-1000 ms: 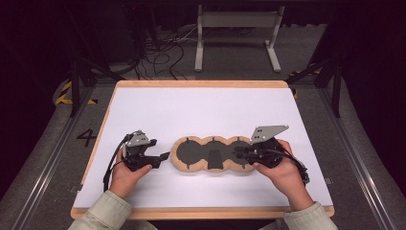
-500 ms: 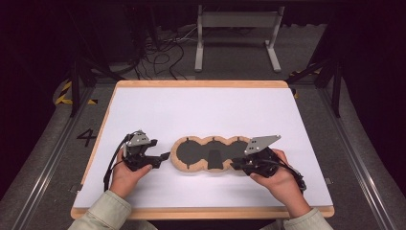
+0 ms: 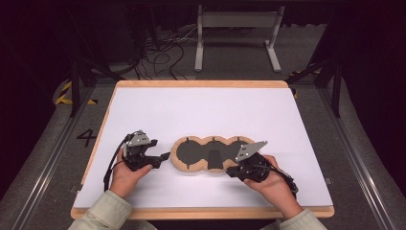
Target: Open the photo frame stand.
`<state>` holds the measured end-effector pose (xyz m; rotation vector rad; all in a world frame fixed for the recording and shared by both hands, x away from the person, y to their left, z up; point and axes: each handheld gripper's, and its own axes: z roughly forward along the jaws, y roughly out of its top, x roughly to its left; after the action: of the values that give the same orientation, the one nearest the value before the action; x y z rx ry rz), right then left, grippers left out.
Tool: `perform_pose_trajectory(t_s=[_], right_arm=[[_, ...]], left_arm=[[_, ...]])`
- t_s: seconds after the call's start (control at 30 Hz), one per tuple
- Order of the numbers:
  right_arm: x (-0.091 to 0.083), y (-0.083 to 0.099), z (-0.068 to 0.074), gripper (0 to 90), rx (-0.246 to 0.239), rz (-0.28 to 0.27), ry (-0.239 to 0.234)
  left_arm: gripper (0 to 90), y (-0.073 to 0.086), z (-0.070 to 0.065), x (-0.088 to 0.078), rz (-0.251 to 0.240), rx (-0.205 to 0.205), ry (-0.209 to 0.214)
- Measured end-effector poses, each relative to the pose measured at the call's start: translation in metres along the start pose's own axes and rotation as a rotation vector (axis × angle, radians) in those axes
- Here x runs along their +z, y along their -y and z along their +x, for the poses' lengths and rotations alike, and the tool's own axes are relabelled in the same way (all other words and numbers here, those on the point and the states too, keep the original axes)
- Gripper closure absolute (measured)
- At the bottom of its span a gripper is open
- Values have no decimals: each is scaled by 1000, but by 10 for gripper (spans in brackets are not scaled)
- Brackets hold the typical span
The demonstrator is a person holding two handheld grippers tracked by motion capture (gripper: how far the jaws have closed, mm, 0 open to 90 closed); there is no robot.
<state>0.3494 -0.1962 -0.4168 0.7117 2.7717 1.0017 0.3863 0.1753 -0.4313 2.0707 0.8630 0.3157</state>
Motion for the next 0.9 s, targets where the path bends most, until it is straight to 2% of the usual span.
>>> perform_pose_trajectory(t_s=[0.13,0.2,0.47,0.8,0.9], right_arm=[[8,2,-2,892,21,18,-2],[12,3,-2,893,29,30,-6],[25,2,-4,900,29,44,-18],[25,-3,-5,900,52,2,-22],[19,-4,-6,900,55,-37,-22]], left_arm=[[275,0,1,0,2,16,-1],[275,0,0,1,4,10,2],[275,1,0,1,10,9,3],[274,1,-1,2,12,5,5],[274,1,-1,2,18,10,8]])
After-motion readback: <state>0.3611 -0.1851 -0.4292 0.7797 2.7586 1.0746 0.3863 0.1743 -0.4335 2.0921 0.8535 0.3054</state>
